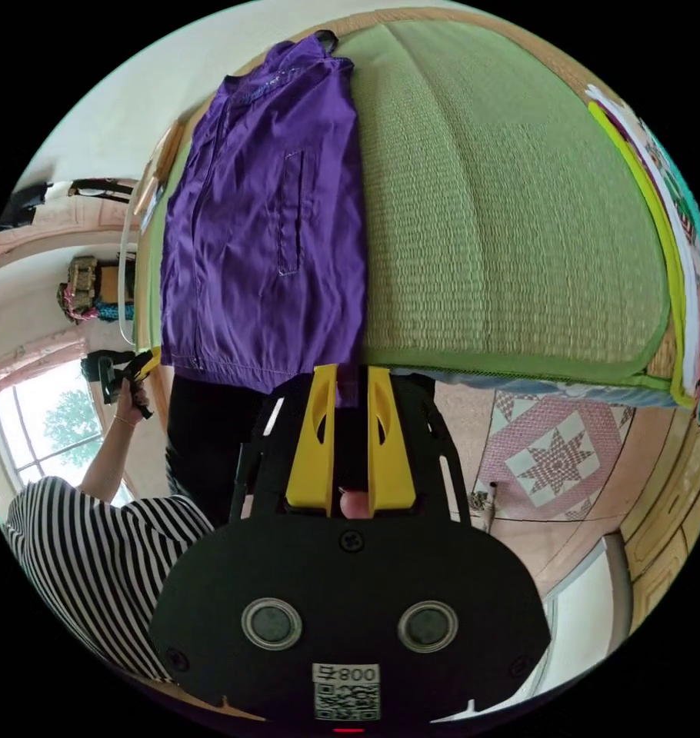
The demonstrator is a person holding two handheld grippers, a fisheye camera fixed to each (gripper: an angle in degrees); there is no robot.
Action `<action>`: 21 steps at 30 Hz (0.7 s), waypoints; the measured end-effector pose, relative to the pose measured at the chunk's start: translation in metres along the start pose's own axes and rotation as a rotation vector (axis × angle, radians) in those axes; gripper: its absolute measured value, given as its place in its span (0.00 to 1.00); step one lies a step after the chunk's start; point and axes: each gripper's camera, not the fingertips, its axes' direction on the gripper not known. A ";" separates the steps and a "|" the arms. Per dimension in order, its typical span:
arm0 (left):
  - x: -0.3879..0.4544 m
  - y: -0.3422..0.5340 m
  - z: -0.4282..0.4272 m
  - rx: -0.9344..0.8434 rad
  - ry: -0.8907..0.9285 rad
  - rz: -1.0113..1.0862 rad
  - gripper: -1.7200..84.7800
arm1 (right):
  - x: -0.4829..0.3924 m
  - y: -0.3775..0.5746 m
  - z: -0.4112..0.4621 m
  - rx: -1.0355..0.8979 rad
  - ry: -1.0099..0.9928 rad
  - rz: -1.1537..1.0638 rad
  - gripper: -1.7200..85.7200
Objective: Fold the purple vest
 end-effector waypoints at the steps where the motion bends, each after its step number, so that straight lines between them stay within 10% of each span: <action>1: 0.000 -0.002 0.001 -0.029 0.003 0.021 0.10 | 0.000 -0.002 0.003 -0.007 -0.001 -0.006 0.08; 21: -0.015 0.036 0.003 0.006 0.068 -0.021 0.03 | 0.054 0.058 -0.031 0.002 -0.165 0.042 0.03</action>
